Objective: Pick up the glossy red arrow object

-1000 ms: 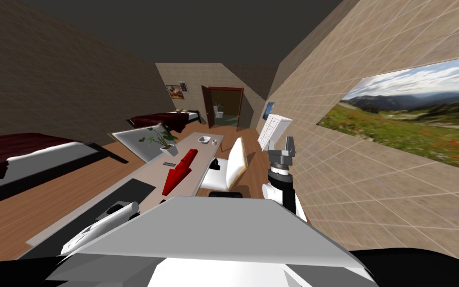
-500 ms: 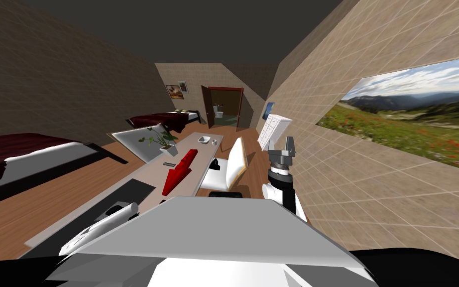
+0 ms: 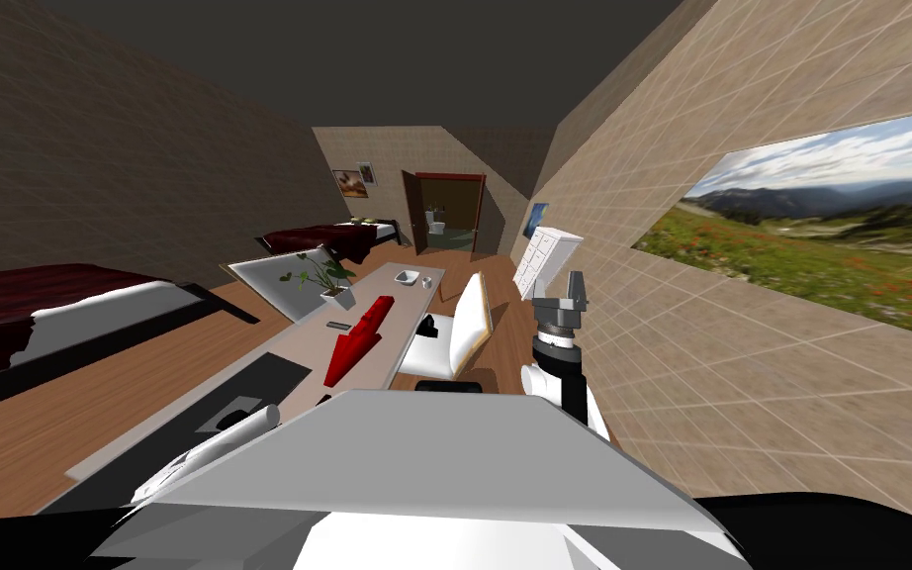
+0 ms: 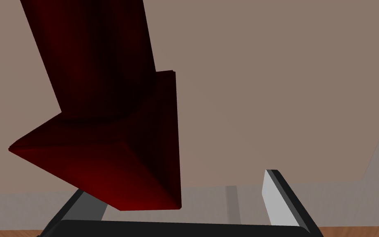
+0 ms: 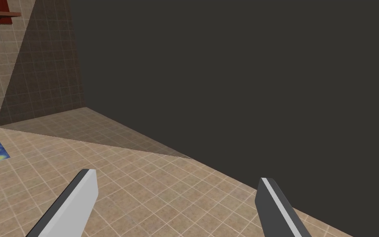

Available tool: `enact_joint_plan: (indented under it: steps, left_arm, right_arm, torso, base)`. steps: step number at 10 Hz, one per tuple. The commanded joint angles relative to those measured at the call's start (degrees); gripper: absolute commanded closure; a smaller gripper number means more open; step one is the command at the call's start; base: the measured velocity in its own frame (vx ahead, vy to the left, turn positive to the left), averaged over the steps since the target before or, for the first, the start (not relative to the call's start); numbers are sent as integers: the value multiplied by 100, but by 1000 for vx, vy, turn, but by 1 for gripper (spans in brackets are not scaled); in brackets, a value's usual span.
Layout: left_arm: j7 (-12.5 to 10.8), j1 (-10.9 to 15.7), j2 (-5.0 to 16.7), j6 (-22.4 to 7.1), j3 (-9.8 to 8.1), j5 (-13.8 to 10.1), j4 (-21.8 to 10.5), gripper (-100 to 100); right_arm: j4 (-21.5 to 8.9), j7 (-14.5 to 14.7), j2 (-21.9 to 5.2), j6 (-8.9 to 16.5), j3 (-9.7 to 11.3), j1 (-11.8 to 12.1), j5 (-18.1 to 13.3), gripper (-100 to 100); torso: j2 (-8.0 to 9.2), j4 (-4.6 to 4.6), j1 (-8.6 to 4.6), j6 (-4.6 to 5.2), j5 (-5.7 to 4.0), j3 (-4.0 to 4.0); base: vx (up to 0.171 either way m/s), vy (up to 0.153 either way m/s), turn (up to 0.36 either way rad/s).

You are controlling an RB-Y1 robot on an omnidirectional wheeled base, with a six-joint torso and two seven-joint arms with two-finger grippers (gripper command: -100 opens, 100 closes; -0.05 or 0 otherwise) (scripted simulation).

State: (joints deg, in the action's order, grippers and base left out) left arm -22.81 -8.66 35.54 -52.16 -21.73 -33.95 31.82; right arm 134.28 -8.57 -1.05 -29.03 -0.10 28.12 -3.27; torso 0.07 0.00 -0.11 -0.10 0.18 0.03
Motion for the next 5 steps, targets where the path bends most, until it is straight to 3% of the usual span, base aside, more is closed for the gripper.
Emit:
enact_joint_plan:
  steps: [1, 5]
  left_arm:
    - [59, -11, -167, 136, -40, 124, -36, -100]
    - [83, -2, -206, 186, -52, 160, -69, -100]
  right_arm:
    - [0, 0, 0, 0, 0, 0, 0, 0]
    - [0, 0, 0, 0, 0, 0, 0, 0]
  torso:
    - [0, 0, 0, 0, 0, 0]
    - [3, -6, 17, -6, 56, -2]
  base:
    - [-2, 17, 25]
    - [1, 6, -5]
